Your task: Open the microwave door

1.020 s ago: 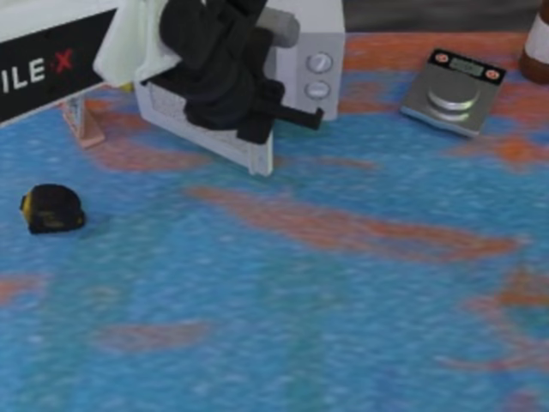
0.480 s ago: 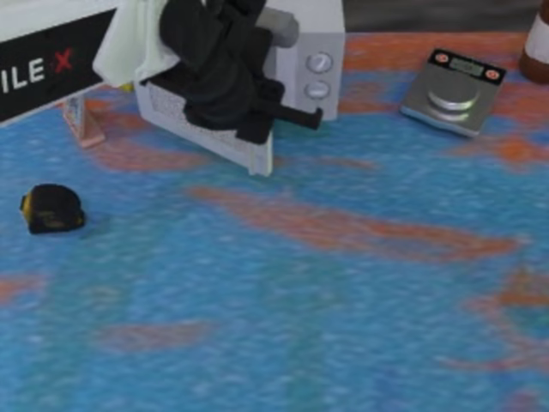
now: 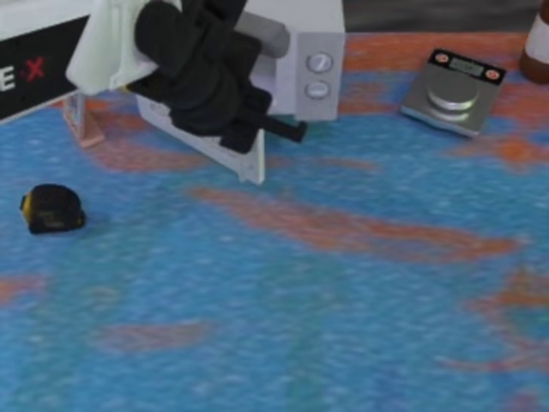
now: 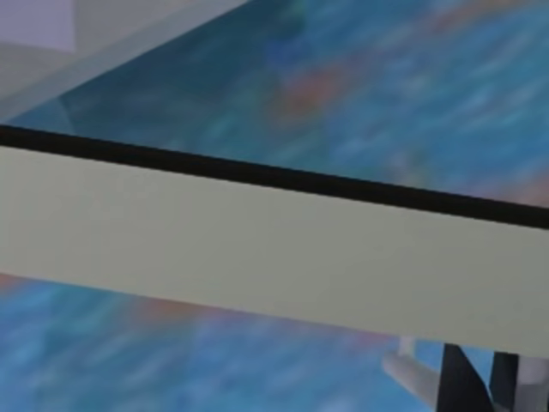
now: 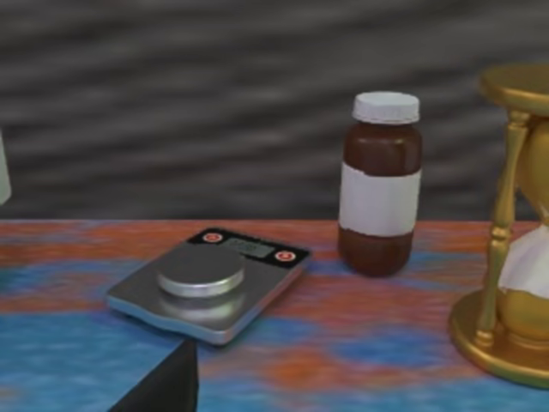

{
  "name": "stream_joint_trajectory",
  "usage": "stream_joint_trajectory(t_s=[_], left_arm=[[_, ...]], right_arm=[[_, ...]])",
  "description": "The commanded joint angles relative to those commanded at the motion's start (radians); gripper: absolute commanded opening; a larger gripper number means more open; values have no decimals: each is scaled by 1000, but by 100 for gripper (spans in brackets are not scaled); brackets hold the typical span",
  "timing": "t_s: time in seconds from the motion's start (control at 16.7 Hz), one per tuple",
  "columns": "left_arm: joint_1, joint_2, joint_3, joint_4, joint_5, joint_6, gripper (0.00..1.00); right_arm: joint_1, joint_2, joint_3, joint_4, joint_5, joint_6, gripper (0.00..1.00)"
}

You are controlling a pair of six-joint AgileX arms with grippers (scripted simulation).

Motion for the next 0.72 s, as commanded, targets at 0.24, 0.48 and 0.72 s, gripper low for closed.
stream_joint_trajectory(t_s=[0.24,0.48,0.72], left_arm=[[12,-23,-24,9,19,36,0],[12,-23,-24,9,19,36,0],[12,-23,-24,9,19,36,0]], right_arm=[[0,0,0,0,0,0,100],[0,0,0,0,0,0,100],[0,0,0,0,0,0,100]])
